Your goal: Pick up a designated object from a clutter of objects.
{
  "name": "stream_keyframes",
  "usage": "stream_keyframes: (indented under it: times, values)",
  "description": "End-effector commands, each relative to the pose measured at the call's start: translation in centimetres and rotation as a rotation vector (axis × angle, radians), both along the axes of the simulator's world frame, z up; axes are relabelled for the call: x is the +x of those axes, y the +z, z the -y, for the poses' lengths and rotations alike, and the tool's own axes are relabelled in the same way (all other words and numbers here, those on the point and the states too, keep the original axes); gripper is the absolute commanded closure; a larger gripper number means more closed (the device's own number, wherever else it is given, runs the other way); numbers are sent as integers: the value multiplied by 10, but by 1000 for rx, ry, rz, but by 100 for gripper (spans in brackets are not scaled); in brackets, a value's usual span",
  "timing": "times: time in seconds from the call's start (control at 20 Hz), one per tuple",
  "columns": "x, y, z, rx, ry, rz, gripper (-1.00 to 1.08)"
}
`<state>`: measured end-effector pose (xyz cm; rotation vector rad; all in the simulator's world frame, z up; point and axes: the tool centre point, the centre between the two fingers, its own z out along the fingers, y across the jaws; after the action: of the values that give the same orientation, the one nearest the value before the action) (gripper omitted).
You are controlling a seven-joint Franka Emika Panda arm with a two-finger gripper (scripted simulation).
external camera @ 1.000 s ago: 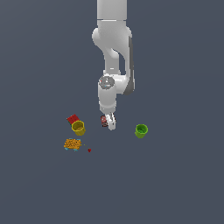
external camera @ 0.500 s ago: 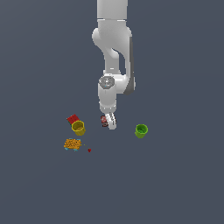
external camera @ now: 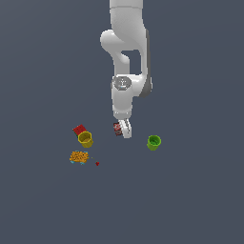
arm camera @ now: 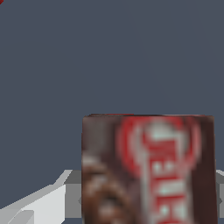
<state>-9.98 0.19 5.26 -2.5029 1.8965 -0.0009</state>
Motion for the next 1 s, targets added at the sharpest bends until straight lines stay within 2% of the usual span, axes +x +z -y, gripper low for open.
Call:
stream_keyframes:
  times: [0.0,0.95]
  values:
    - [1,14,-11,0,0,1,108]
    - [10,173,-125,-5,-1,1,108]
